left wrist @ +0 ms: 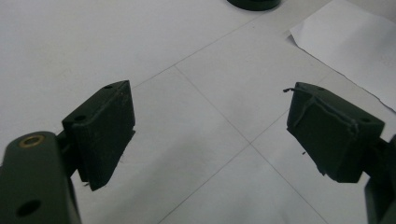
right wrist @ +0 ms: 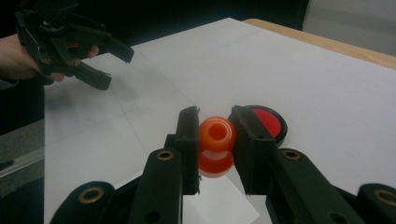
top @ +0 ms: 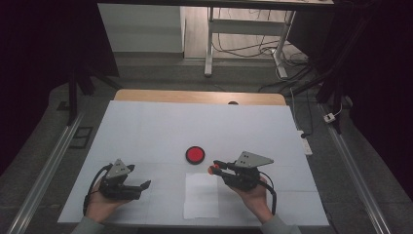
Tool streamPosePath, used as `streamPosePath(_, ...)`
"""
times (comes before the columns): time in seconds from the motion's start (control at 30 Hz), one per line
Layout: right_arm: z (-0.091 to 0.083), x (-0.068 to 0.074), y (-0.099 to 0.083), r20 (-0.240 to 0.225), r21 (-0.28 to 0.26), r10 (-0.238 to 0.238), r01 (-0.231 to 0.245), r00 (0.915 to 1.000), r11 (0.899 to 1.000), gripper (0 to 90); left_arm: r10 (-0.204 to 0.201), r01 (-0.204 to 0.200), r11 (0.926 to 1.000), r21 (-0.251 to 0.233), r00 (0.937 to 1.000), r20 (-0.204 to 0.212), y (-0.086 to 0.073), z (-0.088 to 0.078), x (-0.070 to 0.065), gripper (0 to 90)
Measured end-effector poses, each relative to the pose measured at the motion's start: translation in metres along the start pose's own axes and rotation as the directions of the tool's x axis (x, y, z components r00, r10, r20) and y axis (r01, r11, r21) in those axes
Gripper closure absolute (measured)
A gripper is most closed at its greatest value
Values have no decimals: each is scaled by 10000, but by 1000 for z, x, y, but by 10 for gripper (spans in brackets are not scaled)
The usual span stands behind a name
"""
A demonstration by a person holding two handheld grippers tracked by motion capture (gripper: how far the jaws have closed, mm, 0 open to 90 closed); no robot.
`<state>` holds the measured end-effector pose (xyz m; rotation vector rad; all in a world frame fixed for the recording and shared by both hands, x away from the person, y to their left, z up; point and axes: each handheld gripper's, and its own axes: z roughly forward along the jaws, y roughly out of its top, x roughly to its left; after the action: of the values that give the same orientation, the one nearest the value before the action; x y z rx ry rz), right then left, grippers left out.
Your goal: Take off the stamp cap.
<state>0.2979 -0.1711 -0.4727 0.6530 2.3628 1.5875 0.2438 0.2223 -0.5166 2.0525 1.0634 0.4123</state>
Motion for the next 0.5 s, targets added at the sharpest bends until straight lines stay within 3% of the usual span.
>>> streamPosePath(0.27, 0, -1, 0, 38, 4, 29, -29, 10000, 10000, 718, 124, -122, 9999, -113, 9997, 202, 6, 2, -6, 155)
streamPosePath(0.5, 0, -1, -1, 42, 12, 24, -24, 10000, 10000, 718, 784, -765, 9964, -378, 9956, 517, 23, 3, -25, 155)
